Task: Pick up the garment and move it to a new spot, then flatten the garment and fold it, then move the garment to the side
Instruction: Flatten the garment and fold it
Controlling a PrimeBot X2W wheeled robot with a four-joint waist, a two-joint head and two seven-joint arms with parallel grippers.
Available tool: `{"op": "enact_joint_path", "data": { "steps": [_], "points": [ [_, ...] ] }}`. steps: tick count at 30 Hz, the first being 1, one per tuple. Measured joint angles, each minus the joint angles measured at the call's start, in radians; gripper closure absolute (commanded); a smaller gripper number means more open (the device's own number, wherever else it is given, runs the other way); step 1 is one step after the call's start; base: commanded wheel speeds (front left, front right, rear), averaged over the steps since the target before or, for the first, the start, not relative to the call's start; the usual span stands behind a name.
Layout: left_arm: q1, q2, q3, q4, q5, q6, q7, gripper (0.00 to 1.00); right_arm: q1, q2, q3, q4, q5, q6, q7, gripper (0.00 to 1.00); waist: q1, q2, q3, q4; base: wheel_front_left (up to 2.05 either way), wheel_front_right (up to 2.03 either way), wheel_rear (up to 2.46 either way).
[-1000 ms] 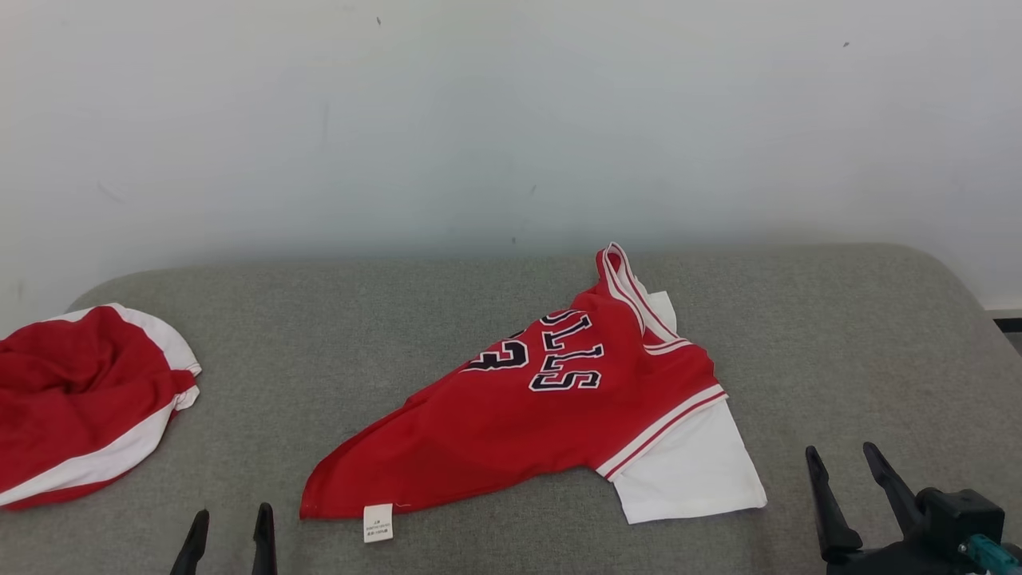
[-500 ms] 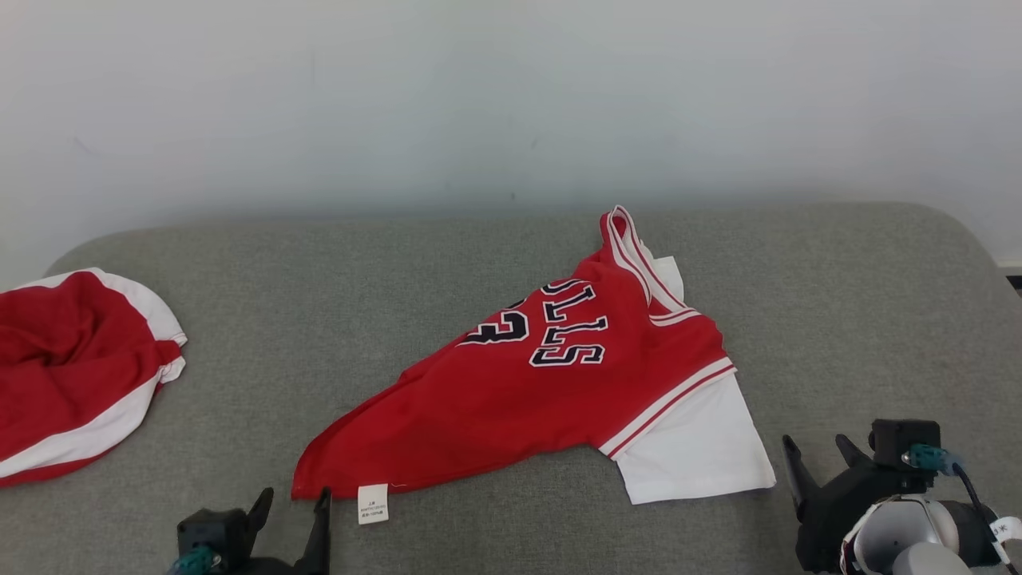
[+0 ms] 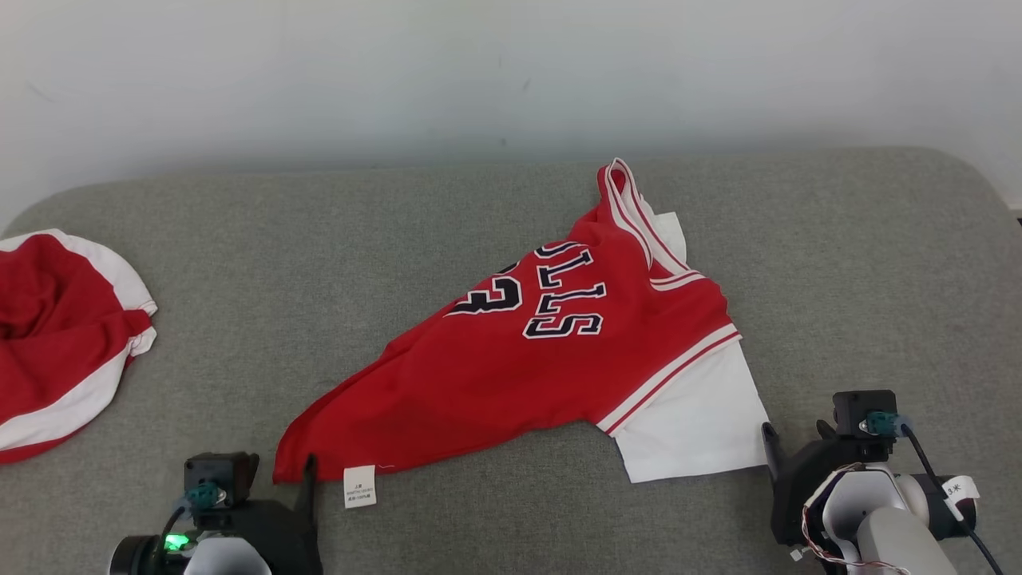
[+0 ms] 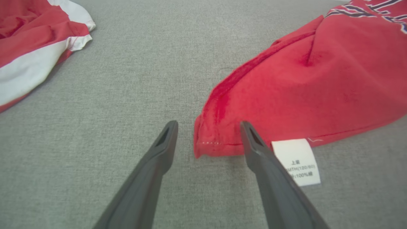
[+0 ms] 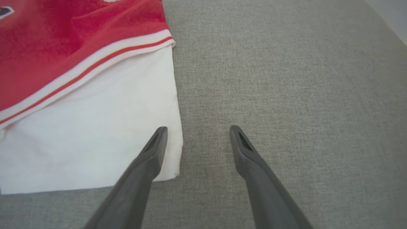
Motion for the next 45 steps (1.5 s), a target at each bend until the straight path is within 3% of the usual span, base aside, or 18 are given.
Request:
{"op": "enact_joint_path", "data": {
  "steps": [9,11,15,16,17,18,19,21,24,26,28,29,30,37,45],
  "points": [
    [-0.036,0.011,-0.019,0.053,0.0,-0.001,0.023,0.0,-0.051,0.018,-0.007,0.089,-0.016,0.0,-0.017,0.0,-0.0001,0.0,0.033,0.0,0.0,0.0,0.0],
    [-0.035,0.012,-0.023,0.053,0.0,-0.003,0.015,0.05,-0.059,0.018,-0.006,0.105,-0.016,0.0,-0.019,0.0,-0.0002,0.0,0.033,0.002,0.0,0.0,0.0],
    [-0.035,0.014,-0.03,0.049,-0.004,-0.016,-0.002,0.3,-0.07,0.021,-0.002,0.129,-0.004,0.0,-0.025,0.0,-0.0002,0.0,0.037,0.006,0.0,0.0,0.0],
    [-0.036,0.014,-0.032,0.049,-0.006,-0.019,-0.003,0.47,-0.074,0.021,-0.001,0.133,-0.004,0.0,-0.025,0.0,-0.0003,-0.0001,0.039,0.007,0.0,0.0,0.0],
    [-0.037,0.014,-0.034,0.048,-0.008,-0.02,-0.007,0.47,-0.08,0.021,-0.001,0.138,-0.002,0.0,-0.025,0.0,-0.0003,-0.0001,0.042,0.008,0.0,0.0,0.0],
    [-0.041,0.014,-0.034,0.048,-0.01,-0.024,-0.011,0.54,-0.085,0.021,0.0,0.142,0.002,0.0,-0.025,0.0,-0.0003,-0.0001,0.046,0.008,0.0,0.0,0.0],
    [-0.045,0.015,-0.035,0.048,-0.011,-0.027,-0.015,0.64,-0.09,0.021,0.001,0.146,0.004,0.0,-0.024,0.0,-0.0003,-0.0001,0.05,0.009,0.0,0.0,0.0],
    [-0.056,0.015,-0.038,0.049,-0.013,-0.028,-0.021,0.91,-0.104,0.021,0.005,0.155,0.007,0.0,-0.023,0.0,-0.0003,-0.0001,0.059,0.009,0.0,0.0,0.0],
    [-0.064,0.016,-0.035,0.054,-0.024,-0.029,-0.033,1.0,-0.126,0.021,0.012,0.173,0.02,0.0,-0.013,0.0,-0.0003,-0.0001,0.071,0.007,0.0,0.0,0.0],
    [-0.064,0.018,-0.033,0.06,-0.037,-0.031,-0.038,1.0,-0.14,0.021,0.019,0.186,0.027,0.0,-0.002,0.25,-0.0003,-0.0001,0.077,0.006,0.0,0.0,0.0],
    [-0.065,0.022,-0.032,0.067,-0.041,-0.036,-0.045,1.0,-0.148,0.021,0.032,0.198,0.044,0.0,0.011,0.67,-0.0003,-0.0001,0.079,0.005,0.0,0.0,0.0],
    [-0.066,0.023,-0.033,0.07,-0.044,-0.037,-0.046,1.0,-0.151,0.021,0.041,0.202,0.053,0.0,0.021,0.75,-0.0003,-0.0001,0.079,0.005,0.0,0.0,0.0],
    [-0.066,0.022,-0.033,0.074,-0.046,-0.037,-0.046,1.0,-0.154,0.021,0.049,0.208,0.064,0.0,0.031,1.0,-0.0004,-0.0002,0.078,0.005,0.0,0.0,0.0],
    [-0.065,0.022,-0.032,0.092,-0.061,-0.037,-0.062,1.0,-0.154,0.012,0.095,0.211,0.111,0.0,0.037,1.0,-0.0003,-0.0001,0.067,0.005,0.0,0.0,0.0],
    [-0.076,0.01,-0.014,0.067,-0.114,-0.046,-0.091,1.0,-0.144,0.005,0.12,0.127,0.232,-0.001,-0.035,1.0,-0.0002,0.0,0.043,0.009,0.0,0.0,0.0]
  ]
}}
